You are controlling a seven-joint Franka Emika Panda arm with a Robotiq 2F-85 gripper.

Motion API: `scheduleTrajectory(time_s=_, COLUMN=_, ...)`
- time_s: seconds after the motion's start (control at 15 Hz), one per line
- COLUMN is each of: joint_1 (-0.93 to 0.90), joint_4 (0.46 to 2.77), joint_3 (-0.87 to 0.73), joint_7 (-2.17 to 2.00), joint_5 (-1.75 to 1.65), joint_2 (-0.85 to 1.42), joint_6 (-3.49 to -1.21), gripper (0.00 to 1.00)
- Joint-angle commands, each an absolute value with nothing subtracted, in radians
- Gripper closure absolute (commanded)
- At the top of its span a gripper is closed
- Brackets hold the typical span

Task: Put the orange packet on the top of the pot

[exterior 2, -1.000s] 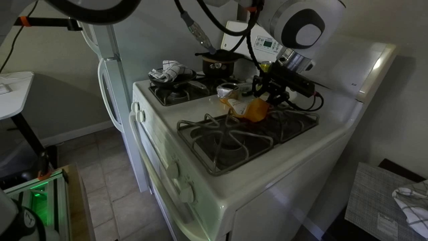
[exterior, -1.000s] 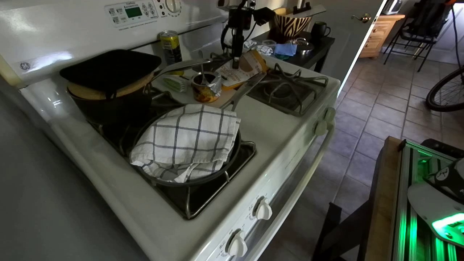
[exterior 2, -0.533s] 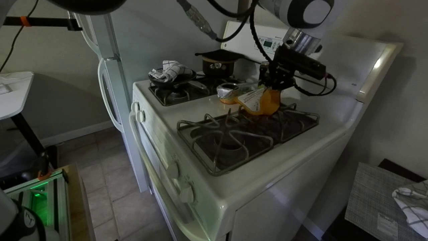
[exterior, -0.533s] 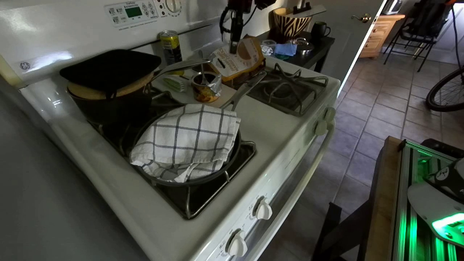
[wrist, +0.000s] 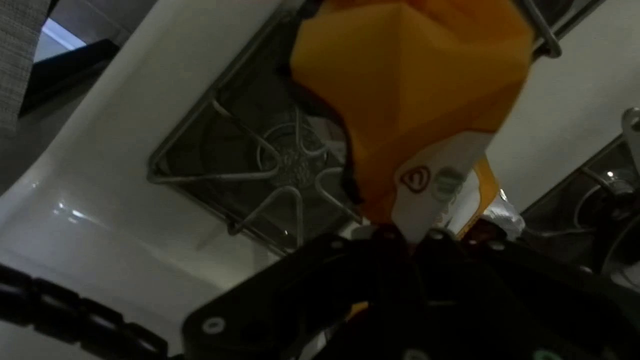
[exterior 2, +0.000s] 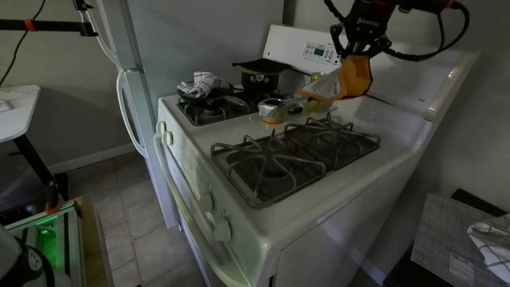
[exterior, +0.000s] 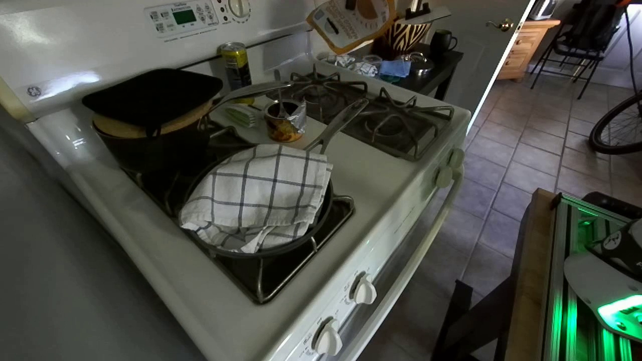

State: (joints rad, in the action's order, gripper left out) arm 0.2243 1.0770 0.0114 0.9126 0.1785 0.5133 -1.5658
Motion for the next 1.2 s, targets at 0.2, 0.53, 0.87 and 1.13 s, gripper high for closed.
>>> scheduleTrajectory(time_s=0.2, joint_1=0.142, joint_4=1.170, joint_3=0.132, joint_7=0.790, joint_5=0.414, joint_2=0.429, joint_6=-1.699, gripper=0.98)
scheduleTrajectory(time_s=0.53, joint_1=0.070, joint_4=1.159, joint_3=0.189, joint_7=0.735, joint_5=0.442, joint_2=0.462, joint_6=-1.783, gripper=0.97)
scheduleTrajectory(time_s=0.87, joint_1=0.060, joint_4=1.171, joint_3=0.194, joint_7=0.715, joint_5=0.450, joint_2=0.461, joint_6=-1.802, gripper=0.97)
scheduleTrajectory(time_s=1.13, joint_1=-0.021, joint_4=1.161, joint_3=0.176, joint_7=0.390, joint_5=0.417, joint_2=0.504, joint_6=-1.882, gripper=0.99)
